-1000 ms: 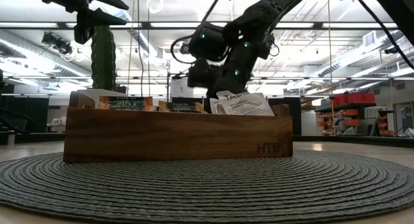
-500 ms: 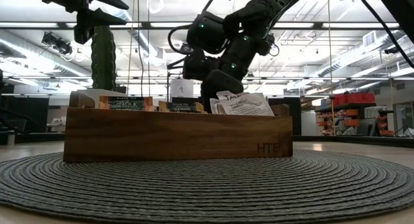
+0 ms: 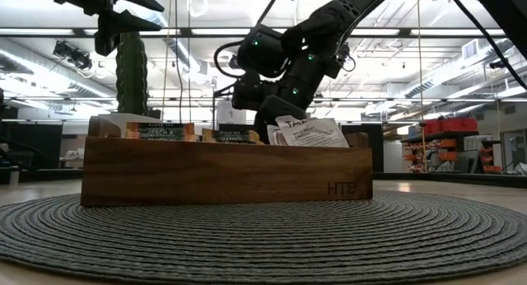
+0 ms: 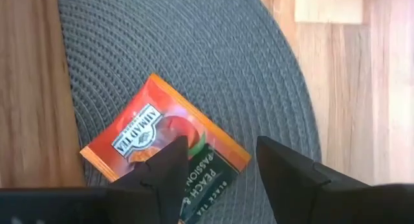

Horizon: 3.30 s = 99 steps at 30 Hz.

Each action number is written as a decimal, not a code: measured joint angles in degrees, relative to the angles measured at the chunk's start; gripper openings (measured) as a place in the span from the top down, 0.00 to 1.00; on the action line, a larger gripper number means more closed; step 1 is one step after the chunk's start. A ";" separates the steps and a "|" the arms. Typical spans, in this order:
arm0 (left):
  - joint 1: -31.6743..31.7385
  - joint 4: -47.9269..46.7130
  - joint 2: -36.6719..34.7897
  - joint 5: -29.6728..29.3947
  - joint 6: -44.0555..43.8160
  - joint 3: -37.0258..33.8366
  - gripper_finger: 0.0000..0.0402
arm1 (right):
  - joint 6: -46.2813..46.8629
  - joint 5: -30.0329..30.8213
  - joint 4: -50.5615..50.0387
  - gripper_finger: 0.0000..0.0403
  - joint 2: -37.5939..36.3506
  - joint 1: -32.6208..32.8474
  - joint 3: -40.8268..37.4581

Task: Pick & Place Tea
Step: Put the bottom orange tea bag into the left section of the wooden organizer

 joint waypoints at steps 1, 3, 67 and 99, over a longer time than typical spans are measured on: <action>0.02 0.02 0.02 0.00 0.04 0.00 0.62 | 0.26 0.03 -0.27 0.53 0.02 0.00 0.00; 0.00 0.02 0.02 0.00 0.10 0.00 0.62 | 0.36 0.01 0.07 0.53 0.51 0.00 0.04; 7.04 16.78 18.24 20.79 7.67 0.00 0.62 | 12.10 5.56 -25.30 1.00 -13.31 3.90 23.78; 4.53 29.80 31.32 31.80 16.29 0.02 0.95 | 14.87 9.63 -16.61 1.00 -12.98 8.74 23.78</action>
